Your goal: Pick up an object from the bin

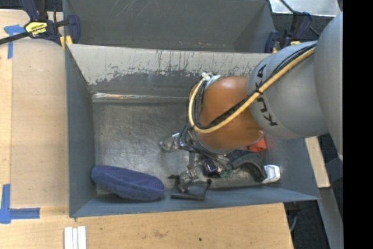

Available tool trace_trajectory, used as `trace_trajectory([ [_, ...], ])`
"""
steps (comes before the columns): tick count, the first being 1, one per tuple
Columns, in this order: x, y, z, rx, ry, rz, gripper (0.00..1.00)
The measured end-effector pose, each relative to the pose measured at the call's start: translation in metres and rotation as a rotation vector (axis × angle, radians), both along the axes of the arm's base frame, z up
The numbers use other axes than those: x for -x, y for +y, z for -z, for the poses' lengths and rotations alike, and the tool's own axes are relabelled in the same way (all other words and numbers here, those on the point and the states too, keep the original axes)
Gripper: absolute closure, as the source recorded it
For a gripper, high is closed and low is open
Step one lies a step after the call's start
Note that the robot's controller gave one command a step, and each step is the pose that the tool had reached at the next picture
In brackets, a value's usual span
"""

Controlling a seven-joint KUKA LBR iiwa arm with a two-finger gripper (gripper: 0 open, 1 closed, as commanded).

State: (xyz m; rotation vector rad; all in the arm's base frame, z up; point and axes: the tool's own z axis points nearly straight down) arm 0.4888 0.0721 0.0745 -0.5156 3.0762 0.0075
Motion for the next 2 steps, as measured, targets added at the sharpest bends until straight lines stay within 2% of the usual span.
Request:
trace_trajectory([
  [1,-0.002,0.0,-0.001,0.001,-0.003,0.0,1.0],
  [2,-0.007,0.009,-0.157,0.009,0.009,-0.173,1.0],
])
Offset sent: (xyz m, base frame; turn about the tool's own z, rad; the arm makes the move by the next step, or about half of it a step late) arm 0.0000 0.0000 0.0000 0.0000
